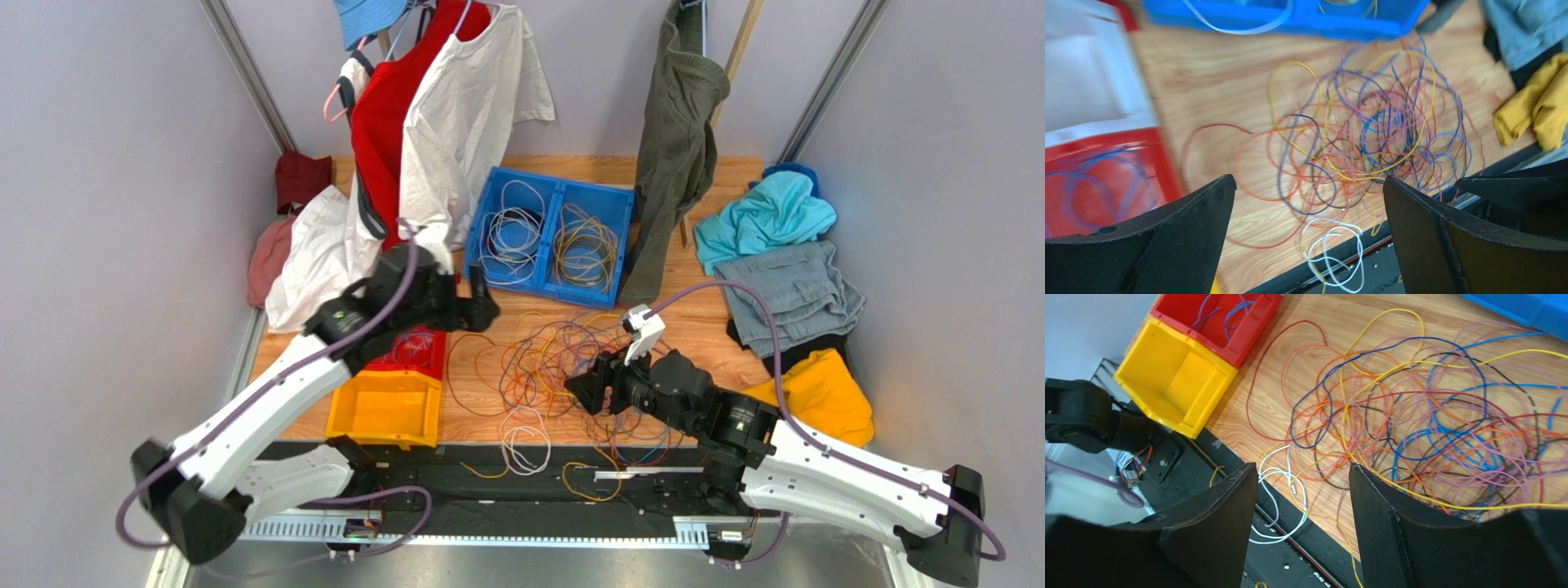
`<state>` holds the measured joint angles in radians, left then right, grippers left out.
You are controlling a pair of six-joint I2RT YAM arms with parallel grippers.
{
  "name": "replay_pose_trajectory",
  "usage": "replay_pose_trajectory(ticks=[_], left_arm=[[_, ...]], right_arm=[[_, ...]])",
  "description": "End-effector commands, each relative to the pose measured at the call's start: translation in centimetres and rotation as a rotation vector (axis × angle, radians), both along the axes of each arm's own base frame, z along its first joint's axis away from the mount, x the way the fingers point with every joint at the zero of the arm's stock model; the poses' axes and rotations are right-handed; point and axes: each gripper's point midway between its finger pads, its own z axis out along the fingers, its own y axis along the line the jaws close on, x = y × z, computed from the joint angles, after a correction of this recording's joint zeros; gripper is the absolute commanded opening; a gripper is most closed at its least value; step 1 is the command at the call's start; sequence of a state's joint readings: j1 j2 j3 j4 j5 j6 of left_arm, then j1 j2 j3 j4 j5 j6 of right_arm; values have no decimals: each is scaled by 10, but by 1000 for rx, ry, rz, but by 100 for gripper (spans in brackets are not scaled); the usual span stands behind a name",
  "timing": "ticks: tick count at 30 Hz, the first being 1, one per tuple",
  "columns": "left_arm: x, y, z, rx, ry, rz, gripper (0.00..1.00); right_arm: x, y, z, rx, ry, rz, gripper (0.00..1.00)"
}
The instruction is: Untangle the cables
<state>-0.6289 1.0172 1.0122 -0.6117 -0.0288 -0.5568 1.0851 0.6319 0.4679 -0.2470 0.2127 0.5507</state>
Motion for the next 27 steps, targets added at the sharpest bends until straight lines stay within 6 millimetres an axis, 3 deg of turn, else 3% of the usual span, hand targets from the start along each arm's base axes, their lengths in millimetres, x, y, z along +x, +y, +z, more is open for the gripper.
replay_pose_trajectory(ticks=[1,5,8,20,23,26,27], left_arm=[[6,-55,-45,-33,82,-29,99],[6,-78,-92,-1,180,-57,99],[11,-90,-110,-13,200,-65,93],[21,-112,-154,39,275,-116,58],[22,-114,-161,51,288,-121,43],[22,-111,-158,66,283,-118,19],[22,-109,-155,69,275,-114,0]], right_arm=[[12,-14,15,19,-22,-105,60],[10,-19,13,26,-13,-114,59],[8,-20,13,32,-9,-115,59],[9,-24,8,3,-13,-119,59],[9,-26,7,-3,-17,-125,59],[10,-28,7,-5,-21,-129,60],[10,-28,7,-3,-22,-130,59]])
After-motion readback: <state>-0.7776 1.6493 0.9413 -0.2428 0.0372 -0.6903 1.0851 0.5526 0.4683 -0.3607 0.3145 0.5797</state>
